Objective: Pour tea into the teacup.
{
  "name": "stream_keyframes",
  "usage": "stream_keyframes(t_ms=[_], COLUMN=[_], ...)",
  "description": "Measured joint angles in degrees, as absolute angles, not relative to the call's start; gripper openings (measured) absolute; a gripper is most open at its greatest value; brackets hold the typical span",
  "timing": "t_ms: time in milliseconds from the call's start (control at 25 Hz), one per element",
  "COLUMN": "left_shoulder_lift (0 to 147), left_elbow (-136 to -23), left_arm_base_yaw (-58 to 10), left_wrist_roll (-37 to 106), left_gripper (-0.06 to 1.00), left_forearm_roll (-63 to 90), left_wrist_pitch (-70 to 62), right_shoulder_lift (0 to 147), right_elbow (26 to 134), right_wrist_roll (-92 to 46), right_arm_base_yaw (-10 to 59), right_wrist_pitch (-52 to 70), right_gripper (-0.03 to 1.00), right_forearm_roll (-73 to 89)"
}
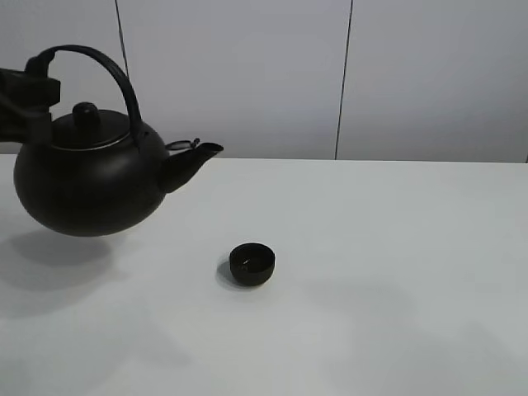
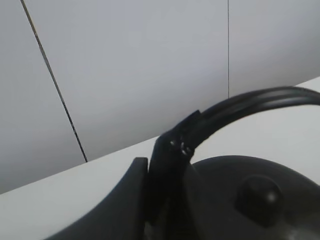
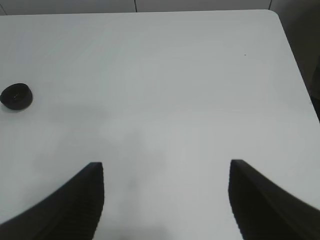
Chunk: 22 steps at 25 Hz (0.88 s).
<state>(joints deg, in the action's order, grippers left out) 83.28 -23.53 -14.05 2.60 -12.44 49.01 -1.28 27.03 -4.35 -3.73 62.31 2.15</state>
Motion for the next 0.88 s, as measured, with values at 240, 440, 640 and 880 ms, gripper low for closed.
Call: stream_keyframes(t_ms=[240, 440, 640, 880], left_shoulder_lift=[82.11, 83.18, 89.55, 97.46], left_elbow=[-23.46, -23.33, -23.39, -23.91], left_arm_base_yaw=[-19.16, -24.67, -29.71, -30.98], left_wrist_roll=[0.00, 1.24, 6.21, 8.51], left_gripper=[0.12, 0.12, 0.12, 0.12], left_forearm_roll=[-7.04, 2.42, 9.94, 10.51], left_wrist_pitch=[42.56, 40.84, 46.74, 55.64], right_shoulder_lift=[-1.28, -1.28, -1.28, -1.28], right_elbow=[27.03, 27.03, 27.03, 27.03], right_wrist_roll=[-4.35, -4.35, -4.35, -4.35], right_arm_base_yaw=[-3.73, -3.73, -3.73, -3.73], right_wrist_pitch=[62.31, 62.31, 62.31, 62.31], right_gripper=[0.49, 0.49, 0.49, 0.49], right_forearm_roll=[2.15, 2.15, 2.15, 2.15])
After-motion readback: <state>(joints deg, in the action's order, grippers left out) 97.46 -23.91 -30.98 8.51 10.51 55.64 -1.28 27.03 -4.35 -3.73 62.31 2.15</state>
